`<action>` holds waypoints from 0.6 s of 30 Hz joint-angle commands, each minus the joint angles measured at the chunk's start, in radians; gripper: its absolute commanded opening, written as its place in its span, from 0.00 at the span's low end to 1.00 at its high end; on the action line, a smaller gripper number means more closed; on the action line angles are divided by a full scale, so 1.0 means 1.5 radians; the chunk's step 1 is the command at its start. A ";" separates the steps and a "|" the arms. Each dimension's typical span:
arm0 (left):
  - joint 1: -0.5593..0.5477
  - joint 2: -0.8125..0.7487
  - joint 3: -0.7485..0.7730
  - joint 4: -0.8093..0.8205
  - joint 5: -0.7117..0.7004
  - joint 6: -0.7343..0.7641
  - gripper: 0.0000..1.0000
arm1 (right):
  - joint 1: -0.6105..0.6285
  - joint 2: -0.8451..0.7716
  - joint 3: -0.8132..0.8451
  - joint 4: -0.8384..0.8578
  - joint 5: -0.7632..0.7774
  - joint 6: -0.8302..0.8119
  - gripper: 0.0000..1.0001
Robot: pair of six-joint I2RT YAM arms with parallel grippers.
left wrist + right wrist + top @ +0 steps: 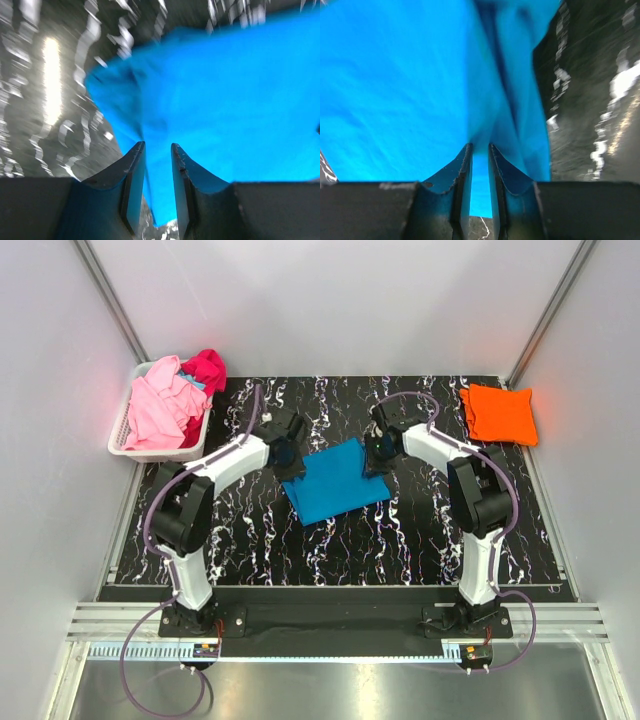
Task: Fold and stack the t-shirts
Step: Fold the tshirt
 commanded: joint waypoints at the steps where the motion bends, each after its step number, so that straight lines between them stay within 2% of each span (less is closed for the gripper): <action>1: -0.052 -0.036 -0.002 0.019 0.033 -0.002 0.32 | 0.018 -0.044 -0.029 0.028 -0.038 0.010 0.25; 7: -0.080 -0.028 -0.041 0.050 0.092 -0.049 0.33 | 0.024 -0.028 -0.066 0.059 -0.067 0.021 0.24; 12: -0.080 -0.057 -0.125 0.056 0.074 -0.081 0.32 | 0.023 -0.036 -0.118 0.081 -0.025 0.045 0.18; 18: -0.079 -0.112 -0.224 0.056 0.040 -0.107 0.33 | 0.033 -0.094 -0.194 0.096 0.039 0.102 0.16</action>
